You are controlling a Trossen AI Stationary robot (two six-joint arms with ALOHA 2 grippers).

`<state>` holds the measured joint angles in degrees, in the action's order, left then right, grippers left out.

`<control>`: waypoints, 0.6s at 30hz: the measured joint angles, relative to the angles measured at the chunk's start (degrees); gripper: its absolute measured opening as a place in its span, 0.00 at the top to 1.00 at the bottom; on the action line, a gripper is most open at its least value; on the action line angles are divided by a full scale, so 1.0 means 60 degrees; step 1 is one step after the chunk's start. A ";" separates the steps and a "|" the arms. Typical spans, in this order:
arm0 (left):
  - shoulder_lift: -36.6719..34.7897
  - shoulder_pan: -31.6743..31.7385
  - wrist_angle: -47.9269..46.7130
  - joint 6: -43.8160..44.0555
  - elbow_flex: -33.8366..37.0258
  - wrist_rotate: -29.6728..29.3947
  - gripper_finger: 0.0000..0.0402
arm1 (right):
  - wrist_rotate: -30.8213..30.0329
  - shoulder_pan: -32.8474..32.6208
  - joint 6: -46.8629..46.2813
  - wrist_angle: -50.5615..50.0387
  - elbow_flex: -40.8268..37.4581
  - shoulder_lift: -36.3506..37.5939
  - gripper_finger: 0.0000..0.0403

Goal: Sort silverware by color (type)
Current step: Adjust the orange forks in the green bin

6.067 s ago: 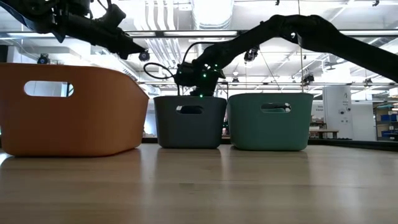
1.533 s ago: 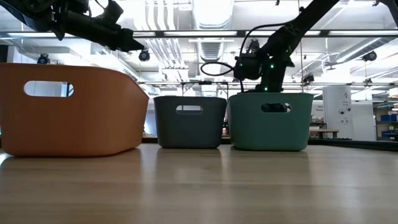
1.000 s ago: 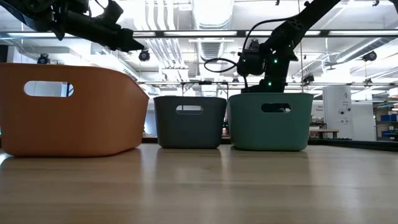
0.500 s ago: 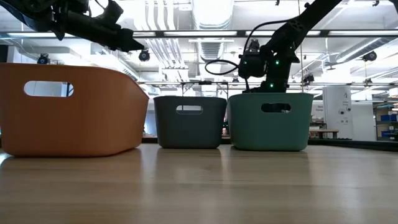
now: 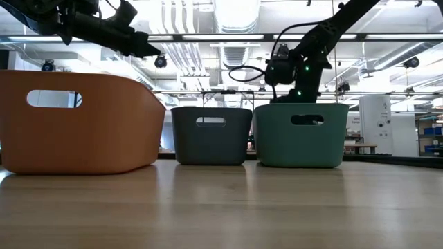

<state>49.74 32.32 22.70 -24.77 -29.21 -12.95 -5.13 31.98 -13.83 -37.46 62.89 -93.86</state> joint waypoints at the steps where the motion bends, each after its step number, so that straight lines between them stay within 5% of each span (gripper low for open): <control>1: 0.0000 0.0000 0.0000 0.0000 0.0000 0.0000 1.00 | 0.0073 0.0054 -0.0309 -0.0055 0.0113 0.0000 0.98; 7: 0.0000 -0.0003 0.0004 0.0000 -0.0004 0.0000 1.00 | 0.0324 0.0256 -0.3510 -0.1048 0.0974 0.0000 0.98; 18: 0.0000 -0.0003 0.0007 -0.0143 -0.0003 0.0000 1.00 | 0.0229 0.0005 -0.4856 -0.1737 0.1241 -0.0018 0.98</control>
<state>49.74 32.30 22.74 -25.63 -29.23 -12.95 -3.76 32.01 -42.96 -47.88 70.33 -93.97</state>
